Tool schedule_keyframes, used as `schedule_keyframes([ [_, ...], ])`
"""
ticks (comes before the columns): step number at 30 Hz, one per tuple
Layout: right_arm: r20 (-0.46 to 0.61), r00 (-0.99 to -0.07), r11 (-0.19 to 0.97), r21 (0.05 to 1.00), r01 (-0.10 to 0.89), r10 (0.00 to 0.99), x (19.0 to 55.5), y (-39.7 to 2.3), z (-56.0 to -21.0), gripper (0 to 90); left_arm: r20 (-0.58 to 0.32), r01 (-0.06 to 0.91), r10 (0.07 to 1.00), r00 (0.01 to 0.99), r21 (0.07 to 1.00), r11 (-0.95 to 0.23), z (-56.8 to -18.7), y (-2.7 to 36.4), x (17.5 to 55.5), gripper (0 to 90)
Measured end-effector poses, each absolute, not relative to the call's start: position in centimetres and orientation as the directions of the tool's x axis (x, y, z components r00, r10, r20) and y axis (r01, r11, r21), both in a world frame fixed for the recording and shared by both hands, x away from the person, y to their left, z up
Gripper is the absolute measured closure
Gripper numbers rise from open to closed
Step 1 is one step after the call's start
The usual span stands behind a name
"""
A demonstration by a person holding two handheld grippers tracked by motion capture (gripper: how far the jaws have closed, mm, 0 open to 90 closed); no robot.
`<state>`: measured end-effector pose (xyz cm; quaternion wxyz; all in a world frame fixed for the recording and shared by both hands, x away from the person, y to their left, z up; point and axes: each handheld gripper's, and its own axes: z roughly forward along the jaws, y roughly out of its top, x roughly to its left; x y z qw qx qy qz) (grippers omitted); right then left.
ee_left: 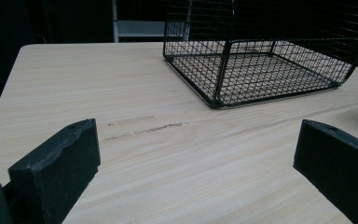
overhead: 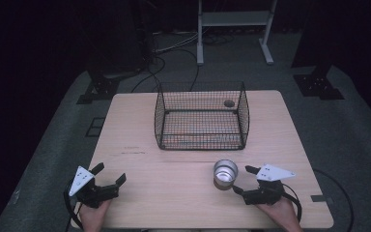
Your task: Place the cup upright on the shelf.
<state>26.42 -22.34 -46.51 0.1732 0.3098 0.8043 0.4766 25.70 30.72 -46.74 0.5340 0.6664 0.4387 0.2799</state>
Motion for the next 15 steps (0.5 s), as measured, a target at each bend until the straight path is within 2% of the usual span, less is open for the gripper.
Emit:
schedule_keyframes([
  [15, -0.021, -0.728, 0.385, 0.859, 0.338, 0.685, 27.5, -19.3, -47.2, 13.7, -0.089, 0.280, 0.883, 0.461, 0.959, -0.049, -46.7, 30.8, 25.6, 0.0],
])
